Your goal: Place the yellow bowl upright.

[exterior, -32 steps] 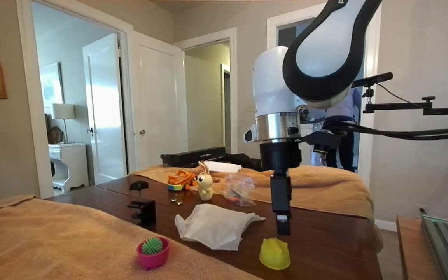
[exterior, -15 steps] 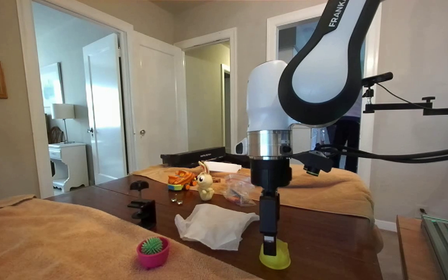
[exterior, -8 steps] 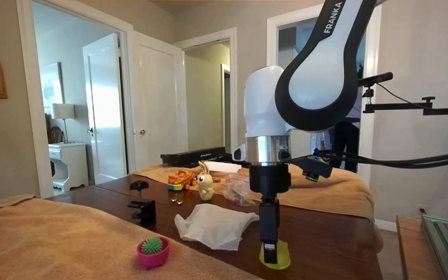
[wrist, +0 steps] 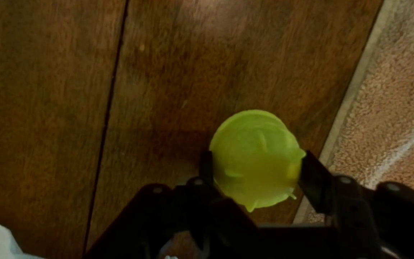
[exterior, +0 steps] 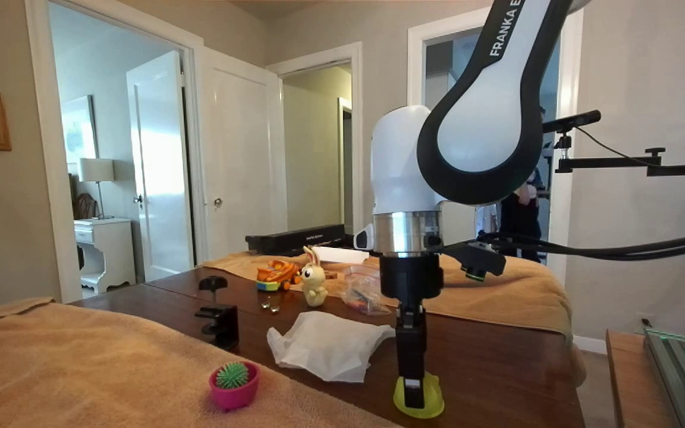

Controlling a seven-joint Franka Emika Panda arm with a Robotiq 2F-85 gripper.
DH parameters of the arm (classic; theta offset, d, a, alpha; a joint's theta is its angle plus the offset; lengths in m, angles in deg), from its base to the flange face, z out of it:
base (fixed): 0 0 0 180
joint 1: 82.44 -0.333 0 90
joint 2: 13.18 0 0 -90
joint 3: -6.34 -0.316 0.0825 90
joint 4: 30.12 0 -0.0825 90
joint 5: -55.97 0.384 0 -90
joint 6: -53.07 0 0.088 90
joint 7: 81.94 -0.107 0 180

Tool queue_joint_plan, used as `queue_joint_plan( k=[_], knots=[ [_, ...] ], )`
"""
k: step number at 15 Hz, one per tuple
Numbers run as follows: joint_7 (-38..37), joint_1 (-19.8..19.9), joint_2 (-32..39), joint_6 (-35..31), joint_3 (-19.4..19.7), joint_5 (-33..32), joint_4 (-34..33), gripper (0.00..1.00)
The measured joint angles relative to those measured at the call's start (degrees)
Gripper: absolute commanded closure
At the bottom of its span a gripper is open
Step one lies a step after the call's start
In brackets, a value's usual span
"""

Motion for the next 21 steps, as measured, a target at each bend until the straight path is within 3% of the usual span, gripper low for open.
queue_joint_plan(
  k=[4,6,11,13,18,21],
  knots=[
    [0.00,0.01,0.00,0.02,-0.01,-0.16,-0.02,0.65],
    [-2.84,-1.14,-0.37,-0.51,1.72,-5.18,0.21,0.65],
    [-18.46,-17.55,-6.27,-0.28,20.36,-28.63,1.83,0.65],
    [-25.18,-20.25,-8.22,1.01,23.88,-37.72,0.44,0.65],
    [-41.73,-9.18,-10.70,12.44,12.24,-58.44,-2.84,0.65],
    [-47.86,-5.93,-10.37,21.52,7.53,-65.88,-2.59,0.65]
  ],
)
